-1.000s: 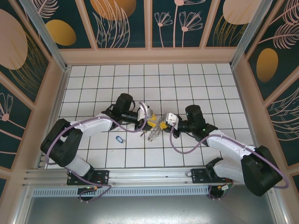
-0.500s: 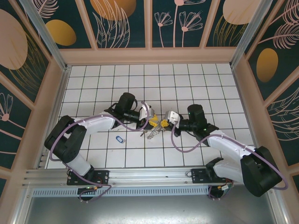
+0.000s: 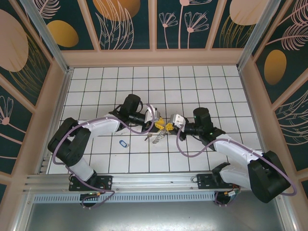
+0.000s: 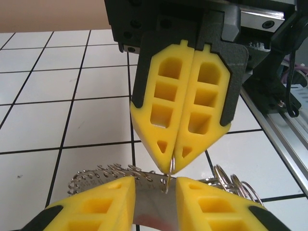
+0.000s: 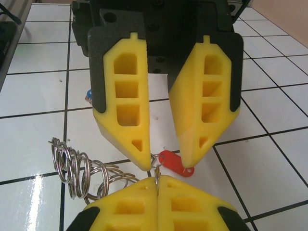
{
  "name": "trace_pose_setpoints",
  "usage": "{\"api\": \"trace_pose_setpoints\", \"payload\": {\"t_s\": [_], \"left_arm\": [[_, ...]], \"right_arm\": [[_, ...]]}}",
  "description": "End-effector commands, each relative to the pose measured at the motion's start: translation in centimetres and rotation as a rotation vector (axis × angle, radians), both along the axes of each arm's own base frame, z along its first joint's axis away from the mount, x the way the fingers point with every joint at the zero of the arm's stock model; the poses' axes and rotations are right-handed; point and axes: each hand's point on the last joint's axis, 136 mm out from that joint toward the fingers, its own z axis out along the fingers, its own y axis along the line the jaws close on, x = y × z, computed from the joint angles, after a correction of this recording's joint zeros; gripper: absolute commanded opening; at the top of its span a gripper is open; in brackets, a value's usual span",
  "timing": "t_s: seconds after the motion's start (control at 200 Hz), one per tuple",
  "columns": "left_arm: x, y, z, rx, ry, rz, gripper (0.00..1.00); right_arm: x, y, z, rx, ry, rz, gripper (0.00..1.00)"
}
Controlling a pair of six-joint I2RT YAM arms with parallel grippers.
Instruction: Put the keys on the keyring
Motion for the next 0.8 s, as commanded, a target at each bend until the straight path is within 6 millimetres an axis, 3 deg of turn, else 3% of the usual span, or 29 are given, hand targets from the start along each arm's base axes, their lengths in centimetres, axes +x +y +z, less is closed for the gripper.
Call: {"api": "trace_pose_setpoints", "payload": {"t_s": [0.0, 0.415, 0.796], "left_arm": [[-0.6, -0.6, 0.4, -0.021, 0.007, -0.054, 0.29], [-0.5, -0.3, -0.9, 0.039, 0.022, -0.047, 0.28], [-0.6, -0.8, 0.4, -0.008, 0.022, -0.073, 0.27]], "right_arm": [[-0.2, 0.3, 1.3, 0.05, -0.032, 0.031, 0.0], [-0.2, 0.4, 1.9, 0.066, -0.041, 0.037, 0.0], [0.0, 0.5, 1.8, 0.059, -0.041, 0.031, 0.0]]}}
